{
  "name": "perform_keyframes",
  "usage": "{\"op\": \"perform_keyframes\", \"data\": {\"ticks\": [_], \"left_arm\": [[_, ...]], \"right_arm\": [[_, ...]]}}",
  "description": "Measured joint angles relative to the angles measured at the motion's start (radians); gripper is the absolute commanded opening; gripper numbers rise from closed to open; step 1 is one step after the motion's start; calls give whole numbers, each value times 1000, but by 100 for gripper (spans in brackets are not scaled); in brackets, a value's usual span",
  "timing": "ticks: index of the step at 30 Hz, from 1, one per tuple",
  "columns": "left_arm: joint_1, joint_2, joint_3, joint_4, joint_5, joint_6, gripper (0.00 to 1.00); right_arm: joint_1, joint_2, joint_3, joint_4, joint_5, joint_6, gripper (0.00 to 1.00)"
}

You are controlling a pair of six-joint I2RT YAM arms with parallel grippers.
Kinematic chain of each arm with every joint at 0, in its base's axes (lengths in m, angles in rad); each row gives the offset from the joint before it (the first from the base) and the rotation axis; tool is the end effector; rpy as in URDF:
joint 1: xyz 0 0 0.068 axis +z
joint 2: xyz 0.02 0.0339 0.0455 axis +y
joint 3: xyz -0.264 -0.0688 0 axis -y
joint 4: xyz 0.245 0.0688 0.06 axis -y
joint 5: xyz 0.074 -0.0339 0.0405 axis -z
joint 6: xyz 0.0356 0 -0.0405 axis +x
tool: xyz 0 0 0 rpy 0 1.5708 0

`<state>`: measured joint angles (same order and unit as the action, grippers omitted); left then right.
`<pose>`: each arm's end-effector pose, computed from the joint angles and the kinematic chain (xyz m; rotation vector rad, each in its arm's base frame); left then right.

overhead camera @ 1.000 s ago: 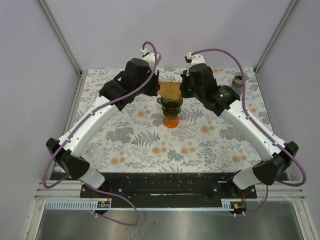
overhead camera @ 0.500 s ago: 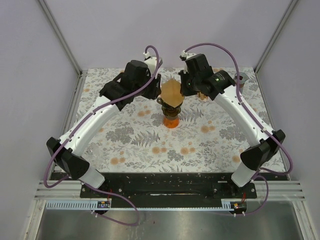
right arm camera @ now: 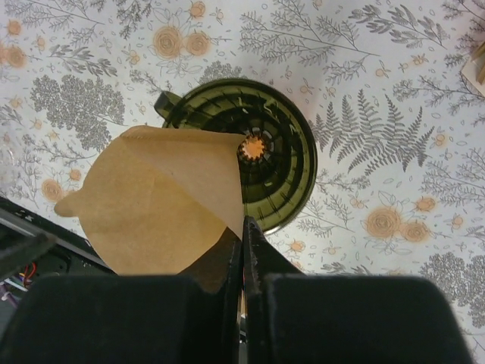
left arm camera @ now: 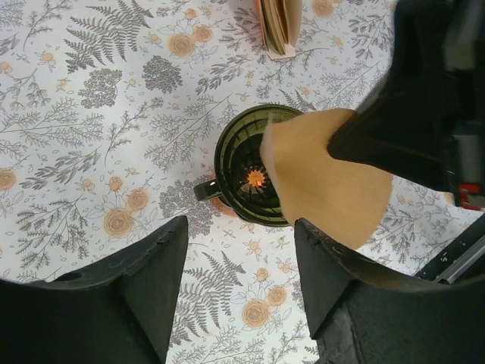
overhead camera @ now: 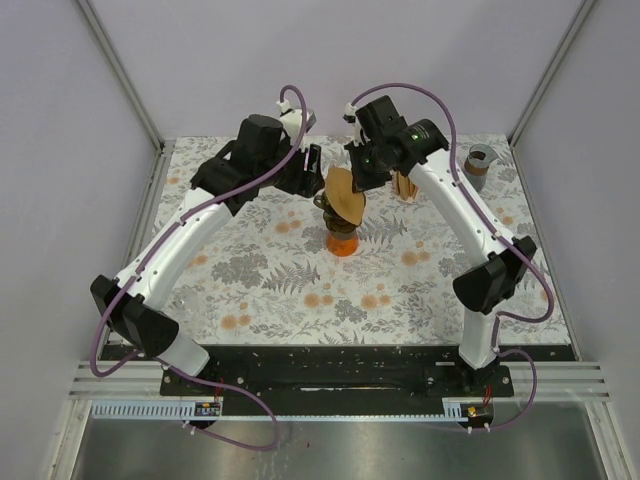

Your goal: Place the coffee filter in the dripper

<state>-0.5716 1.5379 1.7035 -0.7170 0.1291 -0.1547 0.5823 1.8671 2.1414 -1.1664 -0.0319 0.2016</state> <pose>0.2803 -0.1857 0.4197 0.5254 2.1051 -0.5615 0.3213 0.2129 0.4048 -0.4869 2.4527 0.3740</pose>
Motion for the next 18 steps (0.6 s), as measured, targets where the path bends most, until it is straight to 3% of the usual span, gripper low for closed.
{"op": "perform_keyframes", "data": {"ticks": [9,18], "left_arm": [[2,13,0,5,34,-19,66],[3,88,0,15,16,-21,55]], "right_arm": [[-2,245,313,-137,-22,-25,0],[-3,278,323,-171,-10,-32,0]]}}
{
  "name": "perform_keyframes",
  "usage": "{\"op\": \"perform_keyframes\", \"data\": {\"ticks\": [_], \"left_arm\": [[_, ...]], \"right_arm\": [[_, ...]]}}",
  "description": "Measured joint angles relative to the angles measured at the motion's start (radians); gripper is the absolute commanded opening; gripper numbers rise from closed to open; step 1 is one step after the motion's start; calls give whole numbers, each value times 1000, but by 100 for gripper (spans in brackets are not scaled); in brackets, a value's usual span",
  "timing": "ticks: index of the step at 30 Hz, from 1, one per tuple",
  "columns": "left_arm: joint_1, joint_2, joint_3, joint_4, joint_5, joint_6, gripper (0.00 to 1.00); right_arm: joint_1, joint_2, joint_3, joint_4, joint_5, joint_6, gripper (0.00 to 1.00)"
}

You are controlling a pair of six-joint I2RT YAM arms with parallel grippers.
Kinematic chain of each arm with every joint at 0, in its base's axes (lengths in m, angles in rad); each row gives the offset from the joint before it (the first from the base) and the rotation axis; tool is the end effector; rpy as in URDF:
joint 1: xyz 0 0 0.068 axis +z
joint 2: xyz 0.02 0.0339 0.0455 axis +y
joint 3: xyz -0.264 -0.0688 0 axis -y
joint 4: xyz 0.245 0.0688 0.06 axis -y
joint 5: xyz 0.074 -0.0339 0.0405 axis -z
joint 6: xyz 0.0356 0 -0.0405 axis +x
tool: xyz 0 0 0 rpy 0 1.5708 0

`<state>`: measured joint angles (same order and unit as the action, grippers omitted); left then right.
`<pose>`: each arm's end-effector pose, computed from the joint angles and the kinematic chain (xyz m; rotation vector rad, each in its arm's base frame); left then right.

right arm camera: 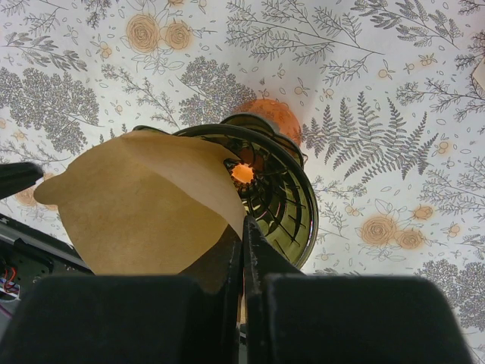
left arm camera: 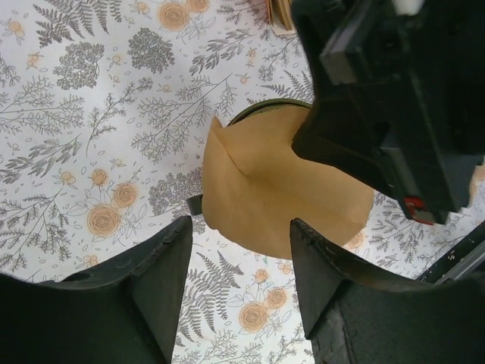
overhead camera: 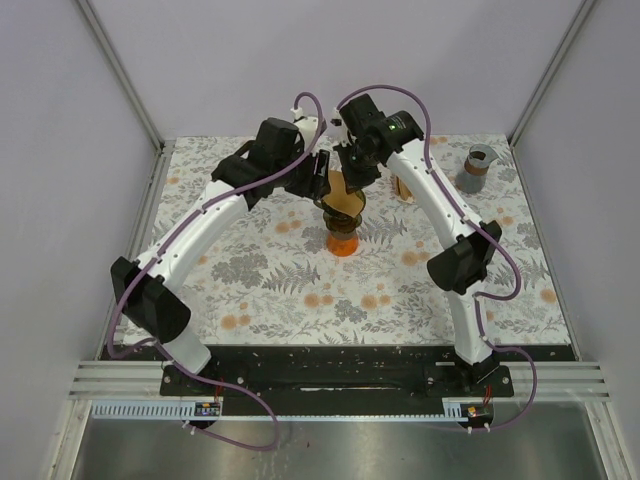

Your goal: Place the coffee filter in the dripper

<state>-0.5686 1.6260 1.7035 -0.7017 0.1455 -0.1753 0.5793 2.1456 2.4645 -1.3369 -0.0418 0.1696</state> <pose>0.3029 -0.1997 0.3921 0.5210 2.1860 -0.5704 0.3631 0.2393 0.3756 -0.5489 2.5654 0.3232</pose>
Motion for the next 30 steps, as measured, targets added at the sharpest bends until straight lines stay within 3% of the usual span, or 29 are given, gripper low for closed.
{"op": "perform_keyframes", "data": {"ticks": [15,17,23,30], "left_arm": [[2,46,0,9,-34,2,10],[2,51,0,8,-33,2,5],[2,68,0,8,-32,10,0],[2,79,-1,8,-23,10,0]], "right_arm": [[-5,0,0,0,52,-10,1],[-5,0,0,0,57,-10,6],[-7,-1,0,0,67,-17,34],[-10,-26,-14,-1,66,-21,48]]}}
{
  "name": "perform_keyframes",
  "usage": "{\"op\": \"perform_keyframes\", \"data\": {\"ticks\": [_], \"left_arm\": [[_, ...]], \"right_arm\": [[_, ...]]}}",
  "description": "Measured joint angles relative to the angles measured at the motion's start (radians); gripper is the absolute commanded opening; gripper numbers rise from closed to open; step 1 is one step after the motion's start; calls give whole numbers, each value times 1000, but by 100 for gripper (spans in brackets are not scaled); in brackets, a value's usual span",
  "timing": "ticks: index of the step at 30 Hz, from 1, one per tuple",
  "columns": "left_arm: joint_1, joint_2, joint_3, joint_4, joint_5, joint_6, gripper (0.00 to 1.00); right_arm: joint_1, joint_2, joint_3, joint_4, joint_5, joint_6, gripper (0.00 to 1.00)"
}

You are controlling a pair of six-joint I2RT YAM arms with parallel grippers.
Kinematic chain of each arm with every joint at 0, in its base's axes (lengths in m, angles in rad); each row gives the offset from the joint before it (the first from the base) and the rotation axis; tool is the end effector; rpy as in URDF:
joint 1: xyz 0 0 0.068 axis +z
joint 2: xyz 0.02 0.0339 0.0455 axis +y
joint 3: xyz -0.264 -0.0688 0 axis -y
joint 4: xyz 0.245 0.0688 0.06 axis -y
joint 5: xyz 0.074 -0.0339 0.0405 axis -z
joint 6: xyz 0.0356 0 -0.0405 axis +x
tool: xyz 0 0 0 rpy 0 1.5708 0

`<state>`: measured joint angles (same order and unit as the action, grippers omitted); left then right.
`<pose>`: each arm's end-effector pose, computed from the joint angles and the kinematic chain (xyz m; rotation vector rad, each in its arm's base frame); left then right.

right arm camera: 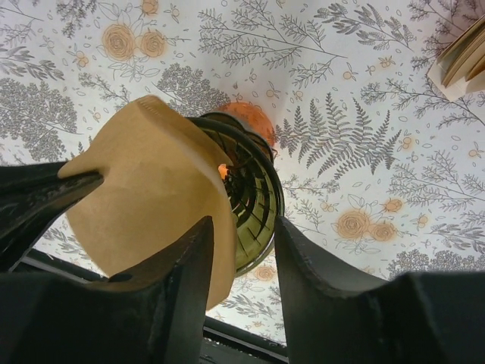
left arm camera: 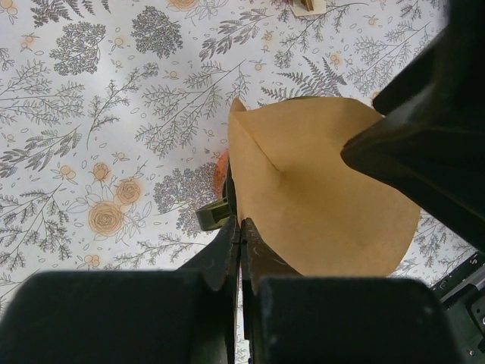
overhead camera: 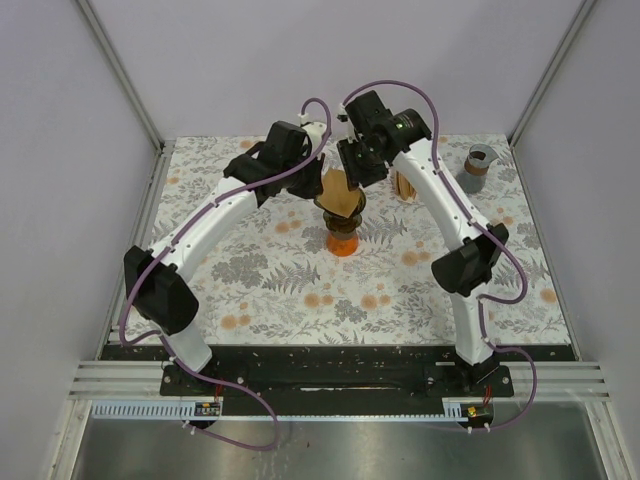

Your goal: Place the coffee filter in the dripper

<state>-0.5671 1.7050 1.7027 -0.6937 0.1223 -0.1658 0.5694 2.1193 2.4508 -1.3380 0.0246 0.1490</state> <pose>0.3219 -0.2101 0.3645 0.5262 2.2548 -0.5201 0.3613 0.2302 0.3826 -0.5324 2.5399 0.2346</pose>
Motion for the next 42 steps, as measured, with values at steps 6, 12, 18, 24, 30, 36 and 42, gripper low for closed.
{"op": "perform_keyframes", "data": {"ticks": [6,12,18,24,30,36,42], "left_arm": [[0,2,0,0,14,0,0],[0,13,0,1,23,0,0],[0,26,0,0,27,0,0],[0,27,0,0,28,0,3],[0,27,0,-1,28,2,25],[6,27,26,-14,34,7,48],[43,22,45,-15,53,0,57]], "right_arm": [[0,-90,-34,35,-23,-8,41],[0,-290,-305,232,-129,-2,10],[0,-303,-444,336,-219,23,0],[0,-215,-456,355,-242,32,0],[0,-134,-399,327,-193,31,0],[0,-81,-352,286,-164,31,0],[4,-57,-351,256,-130,31,0]]}}
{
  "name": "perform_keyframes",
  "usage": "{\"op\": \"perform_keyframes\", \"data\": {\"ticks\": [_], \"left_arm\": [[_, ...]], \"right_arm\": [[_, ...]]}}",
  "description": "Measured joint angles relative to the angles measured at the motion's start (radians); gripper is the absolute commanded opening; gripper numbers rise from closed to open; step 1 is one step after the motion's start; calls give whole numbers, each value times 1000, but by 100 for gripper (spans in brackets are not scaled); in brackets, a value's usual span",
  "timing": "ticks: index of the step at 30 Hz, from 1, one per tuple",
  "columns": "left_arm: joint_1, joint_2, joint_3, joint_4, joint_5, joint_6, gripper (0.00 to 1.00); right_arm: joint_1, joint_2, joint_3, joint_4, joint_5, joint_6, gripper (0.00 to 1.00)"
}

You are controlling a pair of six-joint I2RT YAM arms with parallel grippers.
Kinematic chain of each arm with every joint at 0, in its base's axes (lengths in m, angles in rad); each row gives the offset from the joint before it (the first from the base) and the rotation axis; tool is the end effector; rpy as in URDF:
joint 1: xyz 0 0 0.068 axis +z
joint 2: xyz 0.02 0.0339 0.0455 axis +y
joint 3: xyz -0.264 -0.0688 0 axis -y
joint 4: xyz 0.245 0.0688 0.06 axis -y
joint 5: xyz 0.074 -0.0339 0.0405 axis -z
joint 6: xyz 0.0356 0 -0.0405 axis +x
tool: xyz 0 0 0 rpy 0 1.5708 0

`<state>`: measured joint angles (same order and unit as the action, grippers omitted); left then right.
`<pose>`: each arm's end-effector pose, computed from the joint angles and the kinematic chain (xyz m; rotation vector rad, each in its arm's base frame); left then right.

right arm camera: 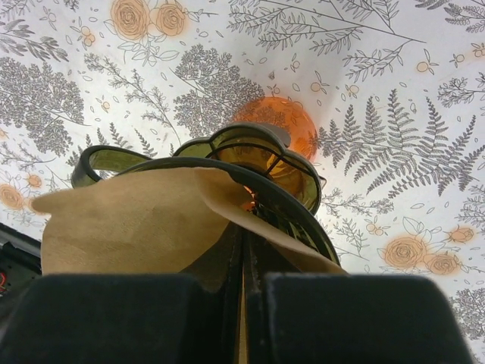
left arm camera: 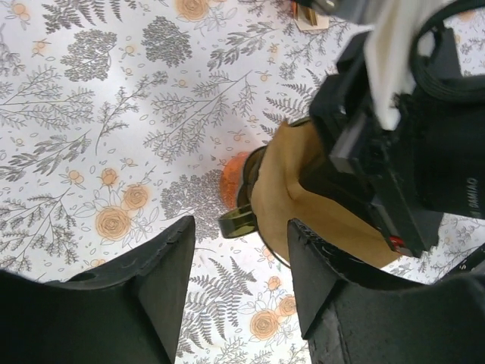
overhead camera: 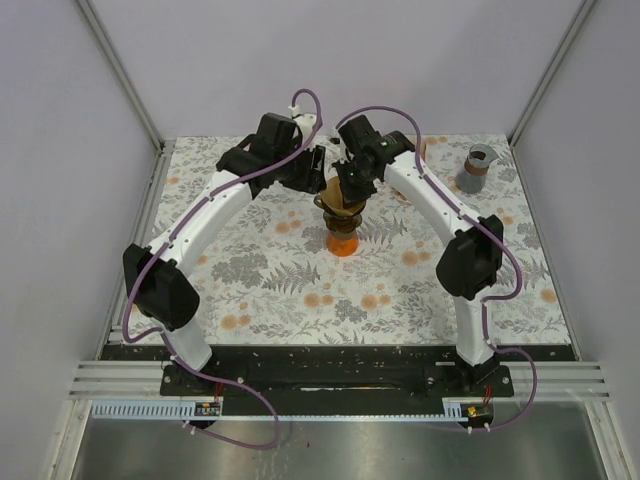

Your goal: Place the coffee filter in the dripper

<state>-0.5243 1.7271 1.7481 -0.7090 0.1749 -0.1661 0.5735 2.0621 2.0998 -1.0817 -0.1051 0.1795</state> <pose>0.3337 -0.2001 0.3702 0.5050 2.2529 -0.5591 0.3694 0.2430 0.3209 -0.5581 2.6033 0.3942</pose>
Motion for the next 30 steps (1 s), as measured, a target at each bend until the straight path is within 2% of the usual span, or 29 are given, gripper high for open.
{"op": "perform_keyframes", "data": {"ticks": [4,9,30], "left_arm": [[30,0,-1,0,12,-11,61],[40,0,-19,0,35,-24,62],[38,21,-43,3,102,-61,56]], "right_arm": [[9,5,10,-18,26,-2,0],[26,41,45,-24,63,-4,0],[36,94,48,-41,96,-16,0]]}}
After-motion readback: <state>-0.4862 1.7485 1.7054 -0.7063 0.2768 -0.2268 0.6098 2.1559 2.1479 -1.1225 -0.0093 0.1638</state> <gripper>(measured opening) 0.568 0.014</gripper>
